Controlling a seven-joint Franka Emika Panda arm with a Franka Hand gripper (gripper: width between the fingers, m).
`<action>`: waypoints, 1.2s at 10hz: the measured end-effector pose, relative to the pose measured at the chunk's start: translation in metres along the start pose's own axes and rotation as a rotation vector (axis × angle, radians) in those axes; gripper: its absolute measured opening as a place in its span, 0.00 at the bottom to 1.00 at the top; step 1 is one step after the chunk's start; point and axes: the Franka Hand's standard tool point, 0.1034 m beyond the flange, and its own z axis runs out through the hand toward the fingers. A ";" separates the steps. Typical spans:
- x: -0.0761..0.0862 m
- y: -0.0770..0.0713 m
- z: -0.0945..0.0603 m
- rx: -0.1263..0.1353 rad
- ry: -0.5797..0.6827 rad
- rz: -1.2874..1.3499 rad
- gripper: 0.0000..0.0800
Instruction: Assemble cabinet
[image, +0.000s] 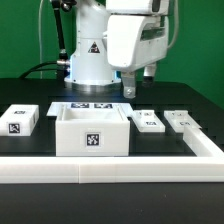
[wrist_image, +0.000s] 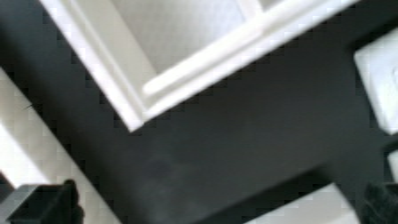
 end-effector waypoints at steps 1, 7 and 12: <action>-0.010 0.000 0.000 0.003 -0.004 0.008 1.00; -0.015 0.000 0.006 -0.040 0.018 -0.179 1.00; -0.027 0.001 0.006 -0.032 0.001 -0.308 1.00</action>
Offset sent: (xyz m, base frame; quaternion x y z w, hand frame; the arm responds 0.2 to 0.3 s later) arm 0.0000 0.0000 0.0000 0.0000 0.0000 0.0000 1.0000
